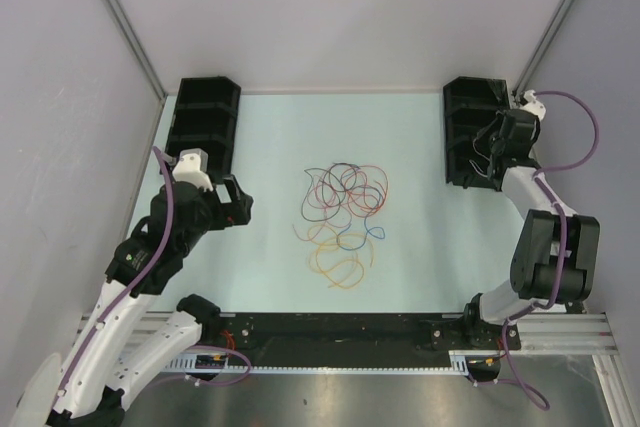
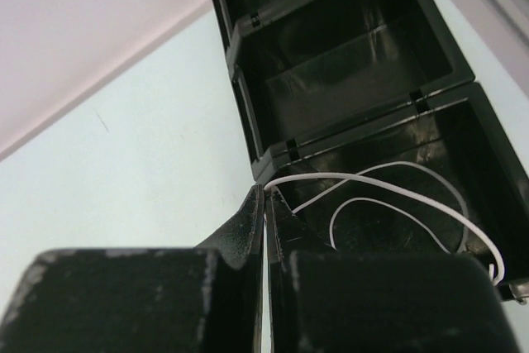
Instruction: Untangle the cables
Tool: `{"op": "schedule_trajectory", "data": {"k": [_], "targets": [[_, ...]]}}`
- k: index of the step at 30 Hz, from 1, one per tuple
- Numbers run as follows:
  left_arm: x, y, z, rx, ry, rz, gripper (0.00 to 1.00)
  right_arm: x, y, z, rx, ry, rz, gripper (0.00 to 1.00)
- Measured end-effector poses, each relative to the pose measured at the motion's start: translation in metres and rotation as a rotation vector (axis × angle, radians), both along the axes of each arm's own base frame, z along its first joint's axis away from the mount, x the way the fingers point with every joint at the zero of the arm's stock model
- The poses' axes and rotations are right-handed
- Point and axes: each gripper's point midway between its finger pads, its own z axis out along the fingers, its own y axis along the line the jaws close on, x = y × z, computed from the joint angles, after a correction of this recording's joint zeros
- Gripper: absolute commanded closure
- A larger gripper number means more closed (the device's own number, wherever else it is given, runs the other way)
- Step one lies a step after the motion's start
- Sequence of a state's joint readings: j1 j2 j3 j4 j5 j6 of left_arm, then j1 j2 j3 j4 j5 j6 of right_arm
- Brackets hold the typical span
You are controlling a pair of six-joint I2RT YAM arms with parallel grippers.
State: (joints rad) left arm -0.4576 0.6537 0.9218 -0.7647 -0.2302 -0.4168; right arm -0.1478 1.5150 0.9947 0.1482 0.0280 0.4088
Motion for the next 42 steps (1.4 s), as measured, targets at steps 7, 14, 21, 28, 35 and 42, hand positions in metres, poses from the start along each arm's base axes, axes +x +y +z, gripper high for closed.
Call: {"op": "schedule_trajectory", "data": {"k": [7,14,21,28,35,42], "targets": [[0.000,0.000,0.000,0.000,0.000,0.001,0.00,0.004,-0.002,-0.044,0.066,0.088,0.017,1.00],[0.000,0.000,-0.001,0.001,0.002,0.002,0.00,0.008,0.001,-0.078,0.140,0.137,0.067,1.00],[0.000,0.000,-0.003,0.002,0.006,0.002,0.00,0.015,0.017,-0.086,0.198,0.125,0.160,1.00],[0.000,0.001,-0.003,0.002,0.006,0.005,0.00,0.018,0.024,-0.090,0.232,0.161,0.200,0.72],[0.001,0.002,-0.003,0.003,0.008,0.007,0.00,0.019,0.020,-0.068,0.225,0.172,0.178,0.33],[0.001,0.001,-0.004,0.005,0.012,0.008,0.00,-0.001,-0.006,-0.023,0.173,0.184,0.034,0.31]]}}
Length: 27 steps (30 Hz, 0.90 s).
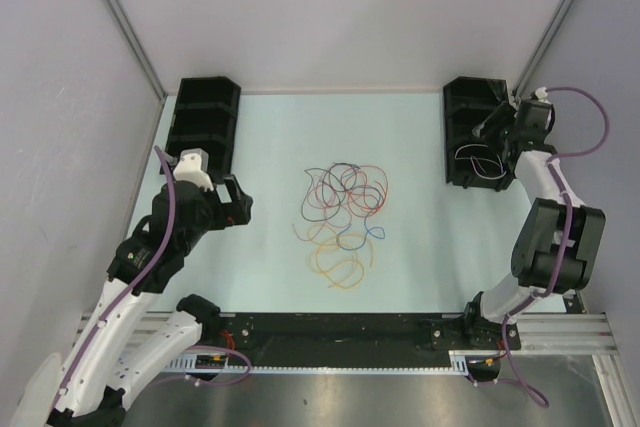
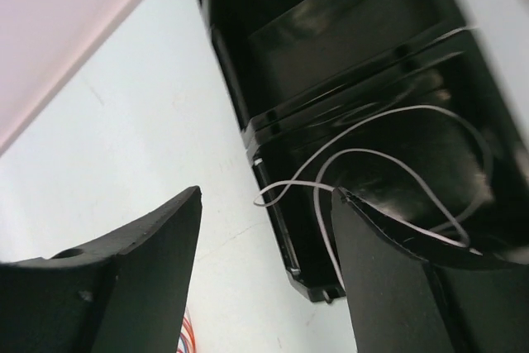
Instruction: Untangle the cables
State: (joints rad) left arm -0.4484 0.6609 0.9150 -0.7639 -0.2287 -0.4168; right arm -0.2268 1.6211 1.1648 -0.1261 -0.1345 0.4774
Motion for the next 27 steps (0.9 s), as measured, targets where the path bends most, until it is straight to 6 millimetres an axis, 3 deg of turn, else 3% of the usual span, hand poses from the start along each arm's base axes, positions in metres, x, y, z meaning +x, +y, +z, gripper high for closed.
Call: {"op": "schedule_trajectory", "data": {"k": [5,9,14,18,22,25,27], "targets": [[0.000,0.000,0.000,0.000,0.001,0.000,0.00,-0.018,-0.021,0.032,-0.023,-0.009,-0.116,0.31],[0.000,0.000,-0.001,0.001,0.001,0.001,0.00,-0.029,-0.009,0.045,0.001,-0.008,-0.125,0.32],[0.001,0.000,-0.003,0.006,0.012,0.002,0.01,-0.039,0.049,0.036,-0.024,0.065,-0.014,0.32],[0.004,-0.002,-0.008,0.014,0.031,0.002,0.02,-0.053,0.113,0.031,-0.057,0.103,0.130,0.32],[0.008,-0.004,-0.016,0.026,0.062,0.004,0.09,-0.081,0.174,0.039,-0.096,0.086,0.280,0.32],[0.012,-0.005,-0.024,0.034,0.094,0.010,0.10,-0.104,0.204,0.040,-0.091,0.072,0.375,0.34],[0.015,-0.008,-0.030,0.033,0.116,0.015,0.12,-0.123,0.219,0.028,-0.080,0.095,0.438,0.34]]}}
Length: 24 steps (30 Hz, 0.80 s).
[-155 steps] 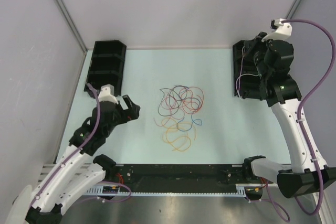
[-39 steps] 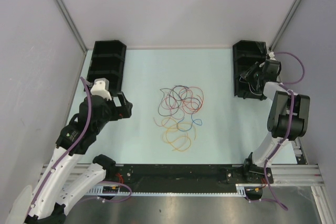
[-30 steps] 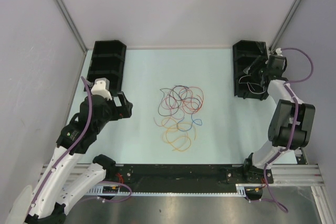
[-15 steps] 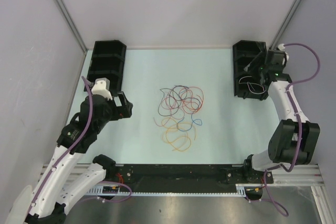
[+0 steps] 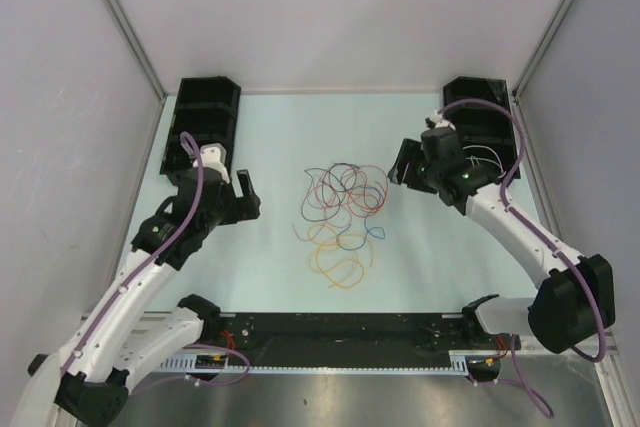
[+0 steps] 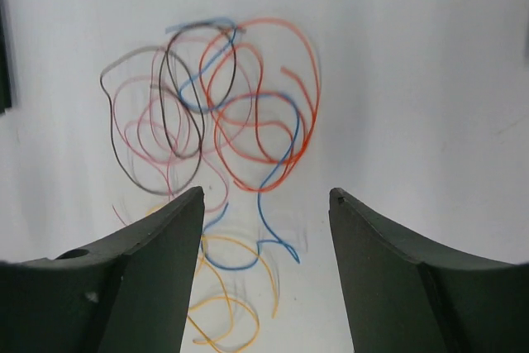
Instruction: Untangle the cables
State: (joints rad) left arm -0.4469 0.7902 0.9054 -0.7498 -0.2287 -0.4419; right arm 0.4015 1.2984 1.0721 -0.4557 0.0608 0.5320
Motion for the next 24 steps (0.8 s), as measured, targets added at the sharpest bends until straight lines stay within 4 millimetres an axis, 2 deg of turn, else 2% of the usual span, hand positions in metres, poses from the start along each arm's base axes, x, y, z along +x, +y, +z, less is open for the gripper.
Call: {"op": "schedule_trajectory", "data": {"k": [4,7,9,14,19,24], "targets": [[0.008,-0.013,-0.017,-0.010,0.047,0.000,0.14,-0.034,0.019,-0.038,-0.019,0.088,0.085,0.35],[0.014,-0.034,-0.029,-0.014,0.063,-0.030,0.14,-0.061,0.031,-0.067,-0.048,0.156,0.148,0.35],[0.018,-0.051,-0.037,-0.010,0.064,-0.069,0.16,-0.071,0.033,-0.076,-0.058,0.176,0.171,0.35],[0.039,-0.085,-0.066,0.019,0.087,-0.117,0.23,-0.076,0.030,-0.073,-0.061,0.156,0.180,0.35],[0.060,-0.098,-0.107,0.076,0.140,-0.110,0.28,-0.074,0.023,-0.061,-0.059,0.110,0.182,0.35],[0.077,-0.110,-0.125,0.101,0.150,-0.121,0.34,-0.073,0.017,-0.055,-0.053,0.087,0.181,0.35]]}}
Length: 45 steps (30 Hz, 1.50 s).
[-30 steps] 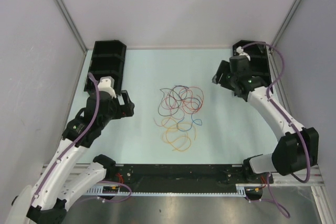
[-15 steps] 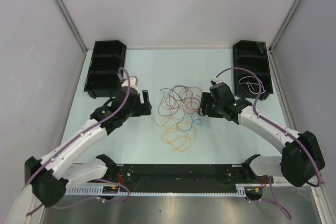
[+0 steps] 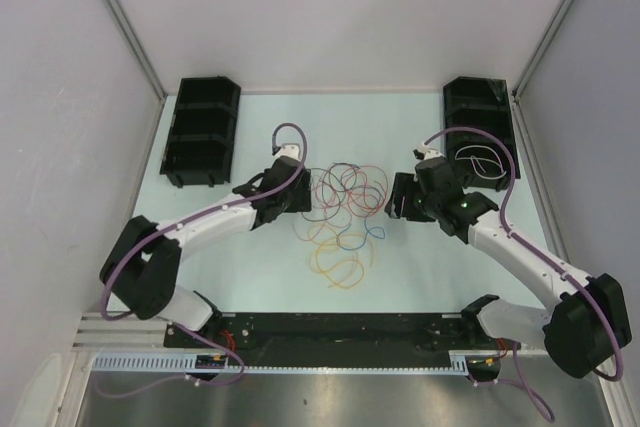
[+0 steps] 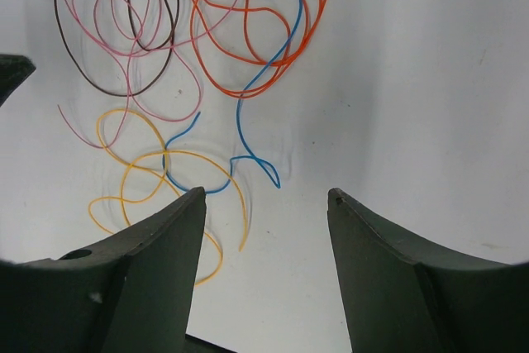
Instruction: Untangle the cables
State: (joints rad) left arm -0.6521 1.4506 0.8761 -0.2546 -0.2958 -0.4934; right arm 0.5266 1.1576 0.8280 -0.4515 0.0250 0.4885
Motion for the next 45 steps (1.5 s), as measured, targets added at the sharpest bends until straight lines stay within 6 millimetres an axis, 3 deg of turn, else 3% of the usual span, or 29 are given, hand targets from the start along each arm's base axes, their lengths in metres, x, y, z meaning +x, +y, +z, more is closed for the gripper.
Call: {"op": "schedule_trajectory", "data": {"k": [9,18,24,29,35,38,40,42,44,45], "targets": [[0.023,-0.016,-0.025,0.032,0.008,-0.024,0.35,-0.011,0.000,-0.010,0.014,0.032,0.041,0.35],[0.033,-0.021,-0.045,0.070,0.030,-0.030,0.50,-0.013,0.002,-0.010,0.027,0.039,0.053,0.36],[0.036,-0.021,-0.051,0.084,0.035,-0.034,0.65,-0.012,0.003,-0.009,0.035,0.037,0.055,0.36],[0.038,-0.019,-0.053,0.100,0.031,-0.035,1.00,-0.011,0.001,-0.009,0.035,0.038,0.050,0.36],[0.049,-0.025,-0.043,0.082,-0.034,-0.048,1.00,-0.011,0.001,-0.009,0.035,0.037,0.048,0.36],[0.051,-0.025,-0.028,0.072,-0.061,-0.054,1.00,-0.012,0.002,-0.009,0.038,0.039,0.052,0.36],[0.052,-0.024,-0.007,0.077,-0.078,-0.054,1.00,-0.012,0.002,-0.009,0.040,0.040,0.053,0.36],[0.062,-0.028,0.041,0.053,-0.141,-0.053,1.00,-0.012,0.002,-0.009,0.042,0.040,0.055,0.36],[0.074,-0.036,0.107,-0.001,-0.250,-0.053,1.00,-0.011,0.003,-0.008,0.045,0.037,0.056,0.36],[0.079,-0.040,0.150,-0.037,-0.319,-0.053,1.00,-0.011,0.003,-0.008,0.048,0.035,0.057,0.36]]}}
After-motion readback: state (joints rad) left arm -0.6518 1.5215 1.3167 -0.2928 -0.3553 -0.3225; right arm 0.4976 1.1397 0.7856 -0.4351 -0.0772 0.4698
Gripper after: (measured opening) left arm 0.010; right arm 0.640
